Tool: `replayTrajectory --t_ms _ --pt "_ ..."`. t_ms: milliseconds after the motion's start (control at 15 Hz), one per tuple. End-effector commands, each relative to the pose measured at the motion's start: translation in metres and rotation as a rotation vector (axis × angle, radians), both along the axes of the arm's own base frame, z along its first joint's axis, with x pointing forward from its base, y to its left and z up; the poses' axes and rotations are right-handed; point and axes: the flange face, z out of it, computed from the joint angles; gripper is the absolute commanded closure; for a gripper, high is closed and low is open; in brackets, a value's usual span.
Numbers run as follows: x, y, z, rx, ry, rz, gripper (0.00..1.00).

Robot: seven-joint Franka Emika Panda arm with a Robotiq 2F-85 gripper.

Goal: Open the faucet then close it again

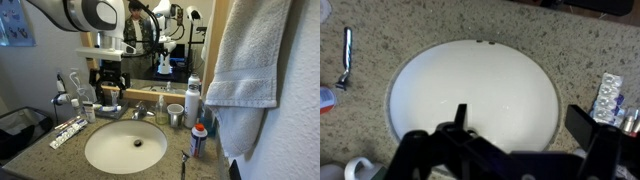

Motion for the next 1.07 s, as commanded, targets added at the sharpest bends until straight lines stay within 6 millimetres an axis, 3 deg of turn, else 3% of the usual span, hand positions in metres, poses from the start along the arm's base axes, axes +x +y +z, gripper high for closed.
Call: replayTrajectory --t_ms 0,533,1000 --pt "0.053 -0.013 -0.032 -0.012 -0.054 0.036 0.0" --pt "0.15 -0.004 -0.11 -0.059 -0.217 0.093 0.0" --pt "0.187 0.001 -0.151 -0.092 -0.274 0.119 0.0"
